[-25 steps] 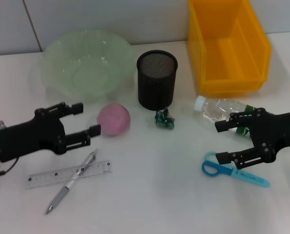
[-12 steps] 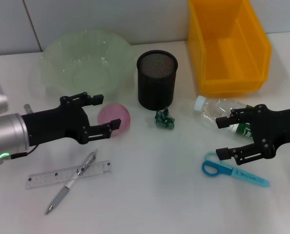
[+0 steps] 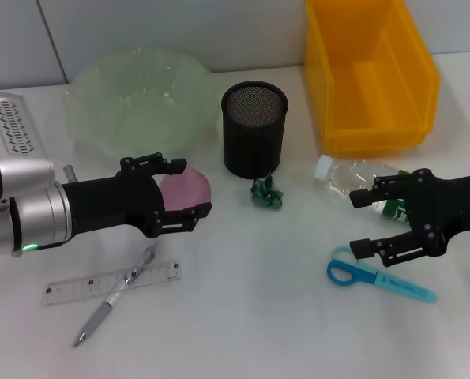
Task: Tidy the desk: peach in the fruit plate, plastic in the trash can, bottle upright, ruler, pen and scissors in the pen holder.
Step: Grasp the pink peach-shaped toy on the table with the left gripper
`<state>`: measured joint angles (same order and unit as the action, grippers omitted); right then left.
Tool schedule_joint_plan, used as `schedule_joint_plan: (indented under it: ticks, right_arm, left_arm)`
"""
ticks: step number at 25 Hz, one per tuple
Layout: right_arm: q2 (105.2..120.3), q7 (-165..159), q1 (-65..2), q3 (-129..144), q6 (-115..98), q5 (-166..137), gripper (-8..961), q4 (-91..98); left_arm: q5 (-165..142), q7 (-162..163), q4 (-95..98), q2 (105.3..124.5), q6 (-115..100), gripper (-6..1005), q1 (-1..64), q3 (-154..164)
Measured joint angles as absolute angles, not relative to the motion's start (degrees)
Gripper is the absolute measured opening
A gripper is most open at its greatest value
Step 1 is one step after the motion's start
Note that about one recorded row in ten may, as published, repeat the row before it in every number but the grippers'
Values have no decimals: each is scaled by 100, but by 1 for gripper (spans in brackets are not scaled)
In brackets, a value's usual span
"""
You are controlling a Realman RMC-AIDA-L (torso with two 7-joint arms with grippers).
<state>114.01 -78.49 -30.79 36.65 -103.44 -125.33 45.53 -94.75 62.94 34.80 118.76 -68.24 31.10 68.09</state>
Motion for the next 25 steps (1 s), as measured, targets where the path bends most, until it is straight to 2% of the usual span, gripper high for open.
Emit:
schedule_joint_plan:
  ticks: [12,15,25]
  right_arm:
    - [11449,-7860,-2996,3655,-10342,-12532,827,4542]
    - [11452,-7862,-2973,3656,-10284,-12527,827,4550]
    - [11452,-7866,-2972,3703,-10274,-12550,826,4549]
  left_arm:
    - [-9474,6330,3480,11873,-6512,799,3233,6826]
    - [-9508,6383,3143,11849,-6116,800,3550,7115]
    - [-9516,6621,2968,11860,-5552,788,3728,7568]
